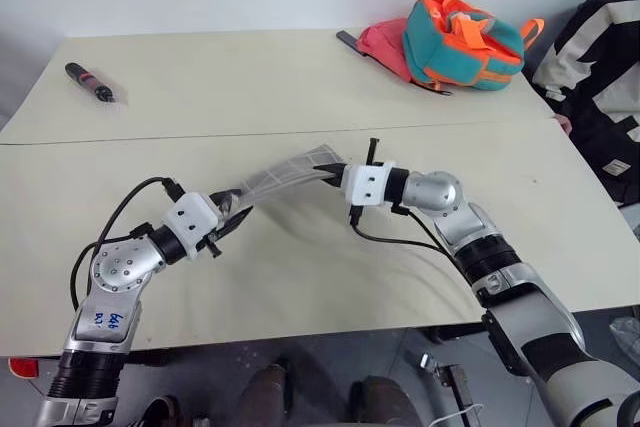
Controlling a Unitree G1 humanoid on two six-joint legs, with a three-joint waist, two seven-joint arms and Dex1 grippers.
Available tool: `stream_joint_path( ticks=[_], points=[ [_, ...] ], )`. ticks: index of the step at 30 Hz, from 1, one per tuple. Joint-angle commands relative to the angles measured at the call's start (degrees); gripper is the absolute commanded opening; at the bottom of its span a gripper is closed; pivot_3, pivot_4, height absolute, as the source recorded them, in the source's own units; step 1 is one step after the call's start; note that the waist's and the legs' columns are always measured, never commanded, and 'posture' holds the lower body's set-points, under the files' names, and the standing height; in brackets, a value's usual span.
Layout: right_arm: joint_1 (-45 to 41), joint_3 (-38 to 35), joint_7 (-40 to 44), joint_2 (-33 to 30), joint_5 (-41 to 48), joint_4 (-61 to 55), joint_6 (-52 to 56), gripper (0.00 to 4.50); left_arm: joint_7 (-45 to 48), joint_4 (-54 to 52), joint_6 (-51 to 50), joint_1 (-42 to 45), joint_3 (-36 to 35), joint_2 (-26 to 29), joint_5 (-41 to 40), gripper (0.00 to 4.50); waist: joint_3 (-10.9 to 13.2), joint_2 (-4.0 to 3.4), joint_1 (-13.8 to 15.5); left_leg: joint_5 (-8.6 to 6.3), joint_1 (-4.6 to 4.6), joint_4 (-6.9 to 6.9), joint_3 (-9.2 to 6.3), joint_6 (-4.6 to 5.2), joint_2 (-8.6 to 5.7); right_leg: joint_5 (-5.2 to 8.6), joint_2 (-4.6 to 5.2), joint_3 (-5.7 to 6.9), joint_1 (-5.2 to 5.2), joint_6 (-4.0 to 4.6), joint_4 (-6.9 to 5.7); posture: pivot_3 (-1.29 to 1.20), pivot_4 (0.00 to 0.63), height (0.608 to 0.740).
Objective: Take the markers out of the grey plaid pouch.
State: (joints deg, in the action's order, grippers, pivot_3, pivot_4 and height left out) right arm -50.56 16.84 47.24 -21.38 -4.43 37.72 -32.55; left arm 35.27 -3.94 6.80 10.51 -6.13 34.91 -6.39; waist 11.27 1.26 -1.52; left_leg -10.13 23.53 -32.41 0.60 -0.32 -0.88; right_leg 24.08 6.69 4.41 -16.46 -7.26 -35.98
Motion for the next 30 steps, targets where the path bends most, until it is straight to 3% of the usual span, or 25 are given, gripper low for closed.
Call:
stream_joint_path(
  ticks=[1, 5, 15, 22, 28, 30],
  points=[
    [-1.19, -2.77, 4.77, -0.58, 5.15, -2.18, 2.18, 0.00, 0.02, -1.08, 2.21, -0.20, -1.94, 0.73, -0.55, 1.78, 0.00, 0.00, 0.00, 0.00, 0.00, 0.00, 0.00, 0.00, 0.01, 0.00, -0.01, 0.00, 0.00, 0.01, -0.01, 0.00, 0.150, 0.740],
    [-0.95, -3.48, 11.69, -0.91, 8.90, -2.46, 4.60, 0.00, -1.32, -0.74, 4.13, 0.58, -2.49, -0.43, -0.52, 1.78, 0.00, 0.00, 0.01, -0.01, 0.00, -0.01, 0.01, 0.00, 0.02, -0.01, -0.01, 0.00, -0.01, 0.01, 0.00, 0.00, 0.150, 0.740],
    [-0.37, -4.64, 15.72, -1.03, 10.15, -1.21, 6.72, 0.00, 2.75, -5.18, 4.03, -2.14, -1.08, -1.73, -5.30, 1.78, 0.00, 0.00, 0.01, -0.04, 0.01, -0.07, 0.02, -0.02, 0.06, -0.01, -0.03, 0.01, -0.01, 0.02, 0.01, 0.00, 0.150, 0.740],
    [-0.22, -5.03, 16.37, -0.86, 9.62, -0.60, 6.84, 0.00, 4.07, -5.15, 3.49, -2.99, -1.20, -1.53, -6.26, 0.03, 0.00, 0.00, 0.02, -0.07, 0.04, -0.12, 0.02, -0.02, 0.06, -0.01, -0.04, 0.00, -0.01, 0.02, 0.01, 0.00, 0.150, 0.740],
    [-0.50, -5.59, 15.04, -0.60, 9.16, 0.91, 6.07, 0.00, 2.26, -4.52, 5.39, -2.43, -1.12, -1.27, -2.17, 0.03, 0.00, 0.00, 0.02, -0.09, 0.04, -0.16, 0.03, -0.01, 0.07, -0.01, -0.04, 0.00, -0.01, 0.02, 0.01, 0.00, 0.150, 0.740],
    [-0.36, -5.34, 14.09, -0.71, 8.29, 1.06, 5.86, 0.61, -0.10, -3.28, 7.02, -1.00, -1.10, -0.81, 1.81, 0.00, 0.00, 0.00, 0.07, -0.09, 0.04, -0.17, 0.03, -0.01, 0.07, -0.01, -0.05, 0.00, -0.01, 0.02, 0.00, 0.00, 0.150, 0.740]
  ],
)
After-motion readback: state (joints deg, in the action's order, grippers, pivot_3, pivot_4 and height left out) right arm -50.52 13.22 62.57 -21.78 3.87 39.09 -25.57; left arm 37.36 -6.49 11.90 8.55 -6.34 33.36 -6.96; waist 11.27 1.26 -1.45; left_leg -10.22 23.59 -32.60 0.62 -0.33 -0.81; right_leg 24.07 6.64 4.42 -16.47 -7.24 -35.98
